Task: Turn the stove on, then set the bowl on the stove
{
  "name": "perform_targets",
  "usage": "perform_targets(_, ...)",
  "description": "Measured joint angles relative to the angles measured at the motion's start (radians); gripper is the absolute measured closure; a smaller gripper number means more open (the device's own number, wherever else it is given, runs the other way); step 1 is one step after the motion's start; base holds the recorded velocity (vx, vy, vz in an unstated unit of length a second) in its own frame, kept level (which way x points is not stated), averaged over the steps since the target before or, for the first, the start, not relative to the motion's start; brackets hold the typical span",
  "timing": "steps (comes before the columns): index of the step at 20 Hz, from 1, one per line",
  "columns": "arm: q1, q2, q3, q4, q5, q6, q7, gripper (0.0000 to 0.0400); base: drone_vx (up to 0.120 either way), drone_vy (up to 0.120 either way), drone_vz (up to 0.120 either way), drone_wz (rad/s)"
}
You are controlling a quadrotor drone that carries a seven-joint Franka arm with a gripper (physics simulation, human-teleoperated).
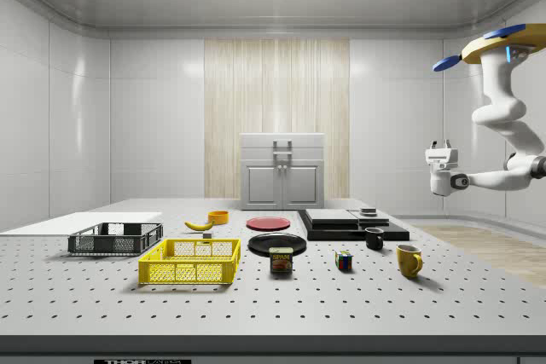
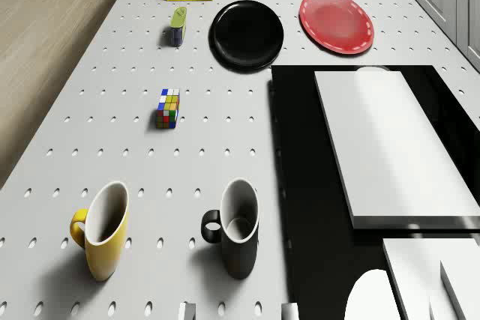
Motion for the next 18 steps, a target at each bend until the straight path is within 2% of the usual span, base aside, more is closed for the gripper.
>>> perform_targets(4, -0.002, 0.013, 0.001, 0.085, 0.001, -0.069, -0.001, 0.0, 0.0, 0.0, 0.0, 0.0)
perform_targets(9, -0.004, 0.047, 0.002, 0.189, 0.001, -0.135, -0.002, 0.0, 0.0, 0.0, 0.0, 0.0)
perform_targets(13, -0.005, 0.069, 0.003, 0.248, 0.002, -0.168, -0.002, 0.0, 0.0, 0.0, 0.0, 0.0)
perform_targets(18, -0.006, 0.082, 0.003, 0.283, 0.002, -0.187, -0.003, 0.0, 0.0, 0.0, 0.0, 0.0)
